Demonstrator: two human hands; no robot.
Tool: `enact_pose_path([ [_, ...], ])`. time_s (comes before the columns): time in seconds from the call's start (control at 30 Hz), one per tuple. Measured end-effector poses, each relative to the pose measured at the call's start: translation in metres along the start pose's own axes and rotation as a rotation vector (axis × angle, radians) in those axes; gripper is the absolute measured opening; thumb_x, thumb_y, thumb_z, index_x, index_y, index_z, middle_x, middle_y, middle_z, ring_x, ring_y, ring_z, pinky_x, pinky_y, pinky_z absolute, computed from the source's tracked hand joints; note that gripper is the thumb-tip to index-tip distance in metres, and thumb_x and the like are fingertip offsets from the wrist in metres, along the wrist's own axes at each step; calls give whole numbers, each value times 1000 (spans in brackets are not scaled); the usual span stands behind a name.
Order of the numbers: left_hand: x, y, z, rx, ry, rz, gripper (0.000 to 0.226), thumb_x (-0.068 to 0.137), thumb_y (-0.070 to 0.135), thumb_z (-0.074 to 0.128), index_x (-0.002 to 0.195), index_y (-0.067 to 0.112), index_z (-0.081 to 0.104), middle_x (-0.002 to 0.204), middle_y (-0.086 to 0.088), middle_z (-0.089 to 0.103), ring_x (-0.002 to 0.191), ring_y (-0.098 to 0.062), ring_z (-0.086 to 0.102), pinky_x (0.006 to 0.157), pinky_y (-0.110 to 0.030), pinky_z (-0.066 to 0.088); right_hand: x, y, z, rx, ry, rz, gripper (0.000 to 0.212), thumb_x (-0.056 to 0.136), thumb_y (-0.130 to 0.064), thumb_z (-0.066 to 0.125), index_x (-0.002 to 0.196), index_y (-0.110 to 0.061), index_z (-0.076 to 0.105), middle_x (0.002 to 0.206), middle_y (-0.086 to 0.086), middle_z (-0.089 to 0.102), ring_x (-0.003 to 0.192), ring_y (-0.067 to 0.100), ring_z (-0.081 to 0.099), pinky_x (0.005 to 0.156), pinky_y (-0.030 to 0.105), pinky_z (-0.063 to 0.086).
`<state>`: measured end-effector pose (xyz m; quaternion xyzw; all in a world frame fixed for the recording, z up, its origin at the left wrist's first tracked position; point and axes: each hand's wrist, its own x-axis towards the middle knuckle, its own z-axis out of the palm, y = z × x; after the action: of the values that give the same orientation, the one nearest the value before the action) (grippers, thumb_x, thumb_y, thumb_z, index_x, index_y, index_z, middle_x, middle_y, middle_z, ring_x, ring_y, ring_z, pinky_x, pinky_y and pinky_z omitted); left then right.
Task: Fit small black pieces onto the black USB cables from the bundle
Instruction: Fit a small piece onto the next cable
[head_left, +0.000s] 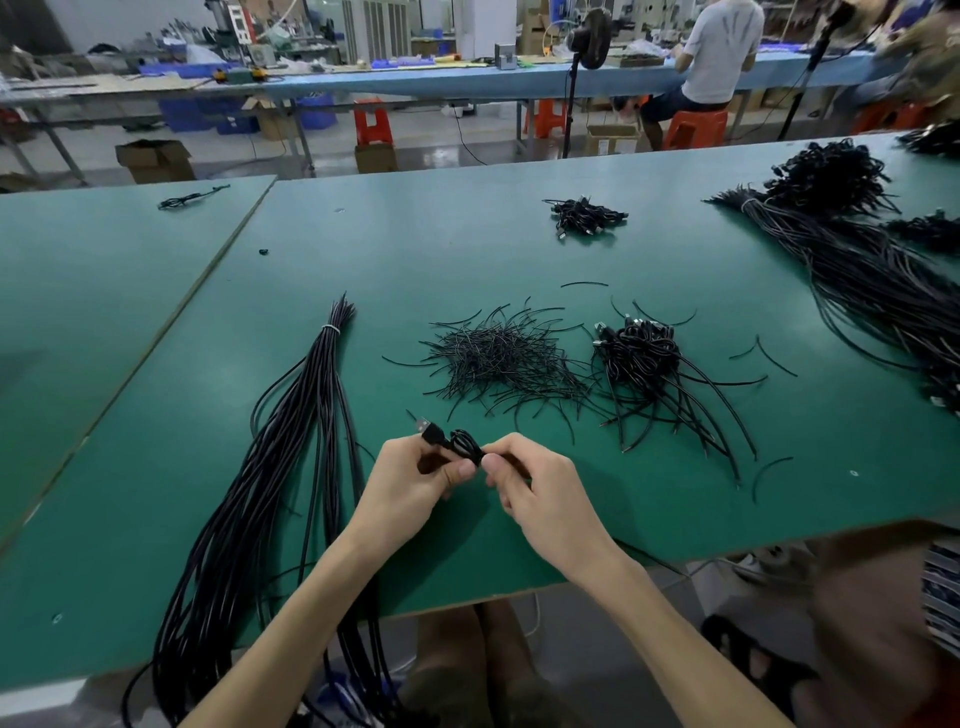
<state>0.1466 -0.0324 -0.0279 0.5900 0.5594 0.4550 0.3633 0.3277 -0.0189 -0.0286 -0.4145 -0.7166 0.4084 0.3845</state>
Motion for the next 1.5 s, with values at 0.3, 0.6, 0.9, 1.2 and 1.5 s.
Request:
enact_pose_path([
  [0.3, 2, 0, -2, -74, -48, -39, 3, 86, 19, 79, 85, 21, 77, 72, 2, 73, 62, -7, 61, 63, -18, 49, 3, 8, -1, 168, -12, 32, 13, 106, -18, 58, 100, -13, 67, 73, -5, 63, 58, 7, 48, 55, 24, 41],
  [0.6, 1, 1, -3, -157, -6, -63, 10, 79, 29, 82, 87, 25, 78, 65, 1, 69, 58, -8, 58, 61, -14, 46, 2, 9, -1, 201, -11, 17, 14, 106, -19, 57, 100, -12, 68, 73, -4, 63, 59, 8, 46, 55, 27, 40],
  [0.9, -2, 3, -7, -268, -51, -44, 22, 84, 7, 81, 102, 21, 81, 89, -12, 76, 75, -16, 59, 71, -26, 50, 3, 9, 0, 188, -31, 41, 17, 107, -18, 56, 93, -12, 65, 73, -1, 65, 58, 10, 47, 55, 30, 40],
  [1.2, -2, 3, -5, -300, -34, -44, 14, 78, 17, 83, 93, 16, 81, 86, -8, 77, 75, -13, 65, 70, -22, 52, 3, 0, 1, 44, -63, 35, 28, 107, -39, 51, 89, -18, 56, 66, -11, 52, 56, 3, 40, 56, 19, 35],
  [1.5, -3, 4, -6, -301, -104, -60, 21, 78, 17, 84, 98, 14, 79, 94, -13, 78, 85, -17, 70, 78, -23, 55, 8, 7, 2, 139, -84, 104, 28, 108, -33, 50, 89, -13, 55, 63, -11, 55, 55, 6, 40, 54, 24, 35],
])
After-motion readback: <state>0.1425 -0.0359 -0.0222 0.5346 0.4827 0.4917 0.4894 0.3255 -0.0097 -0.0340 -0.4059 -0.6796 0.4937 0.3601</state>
